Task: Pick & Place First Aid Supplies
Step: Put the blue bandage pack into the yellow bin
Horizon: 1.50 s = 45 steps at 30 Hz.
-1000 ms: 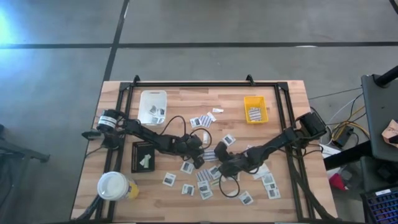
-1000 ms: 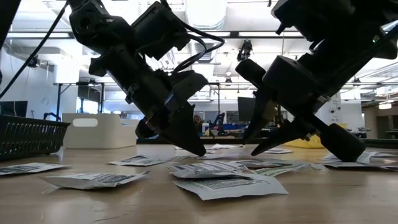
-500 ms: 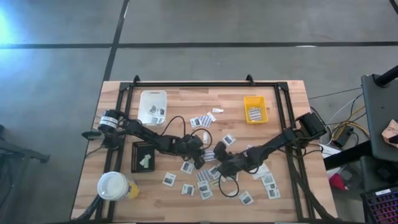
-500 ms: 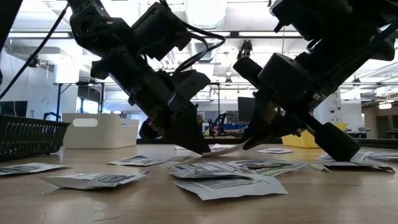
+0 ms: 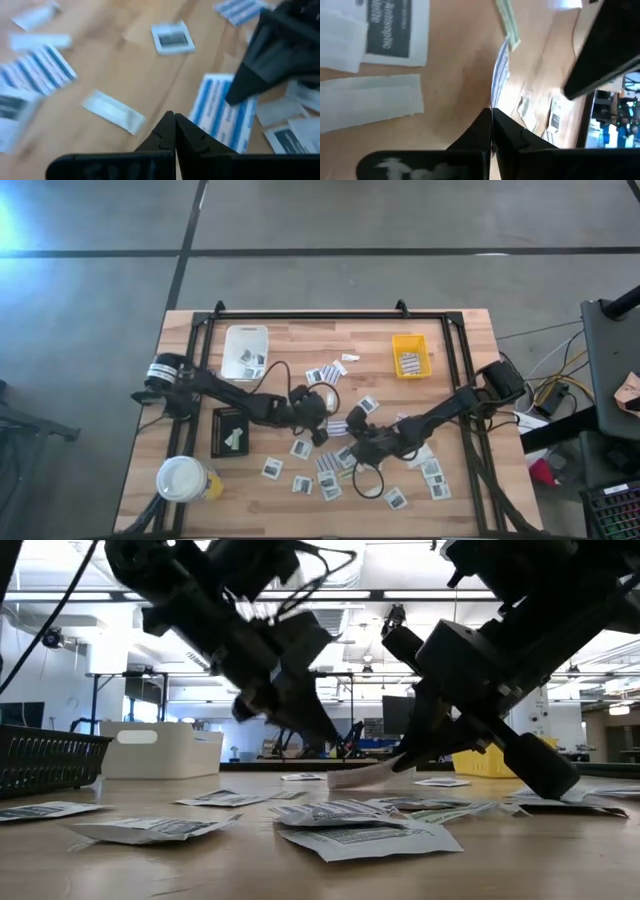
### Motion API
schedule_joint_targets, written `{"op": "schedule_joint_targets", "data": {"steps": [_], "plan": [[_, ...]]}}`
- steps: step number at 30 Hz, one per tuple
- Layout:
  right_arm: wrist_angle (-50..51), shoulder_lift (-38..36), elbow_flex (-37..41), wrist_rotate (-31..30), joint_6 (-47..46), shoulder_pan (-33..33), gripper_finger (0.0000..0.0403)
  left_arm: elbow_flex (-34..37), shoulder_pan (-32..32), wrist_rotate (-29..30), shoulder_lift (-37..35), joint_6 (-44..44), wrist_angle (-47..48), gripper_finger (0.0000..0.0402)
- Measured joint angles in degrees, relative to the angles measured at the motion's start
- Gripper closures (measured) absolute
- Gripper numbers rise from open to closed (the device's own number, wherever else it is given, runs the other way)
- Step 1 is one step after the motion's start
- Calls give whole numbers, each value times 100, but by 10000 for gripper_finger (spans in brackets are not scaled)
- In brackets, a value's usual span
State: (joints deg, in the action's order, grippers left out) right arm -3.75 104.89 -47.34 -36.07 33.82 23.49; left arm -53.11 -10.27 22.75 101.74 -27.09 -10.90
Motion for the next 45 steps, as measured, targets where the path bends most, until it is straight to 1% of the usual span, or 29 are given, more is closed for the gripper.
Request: {"op": "schedule_joint_targets", "data": {"steps": [5, 11, 14, 16, 21, 27, 30, 33, 38, 42, 45], "plan": [[191, -146, 1, -289, -576, 11, 394, -1, -102, 283, -368, 206, 434, 401], [561, -439, -2, -318, -1323, 15, 394, -8, -299, 813, -663, 253, 1107, 401], [781, -679, -3, -342, -1692, 15, 394, -8, -404, 957, -726, 253, 1312, 401], [991, -869, -3, -370, -1902, 15, 394, -10, -460, 980, -729, 248, 1329, 401], [1639, -1436, -7, -674, -2543, 8, 394, -10, -563, 991, -729, 152, 1413, 401], [2760, -2167, -10, -1383, -3676, -77, 394, -10, -633, 994, -729, 148, 1452, 401], [3200, -2487, 0, -1640, -4300, -166, 394, -10, -644, 994, -729, 146, 1446, 401], [3506, -2743, 18, -1922, -4722, -280, 394, -10, -644, 994, -729, 144, 1447, 401], [3909, -3010, 70, -2289, -5250, -573, 394, -10, -642, 994, -729, 141, 1449, 401], [4184, -3069, 87, -2401, -5681, -940, 394, -10, -642, 992, -729, 135, 1454, 401], [4276, -3045, 108, -2411, -5793, -1260, 394, -10, -644, 994, -729, 133, 1454, 401]]}}
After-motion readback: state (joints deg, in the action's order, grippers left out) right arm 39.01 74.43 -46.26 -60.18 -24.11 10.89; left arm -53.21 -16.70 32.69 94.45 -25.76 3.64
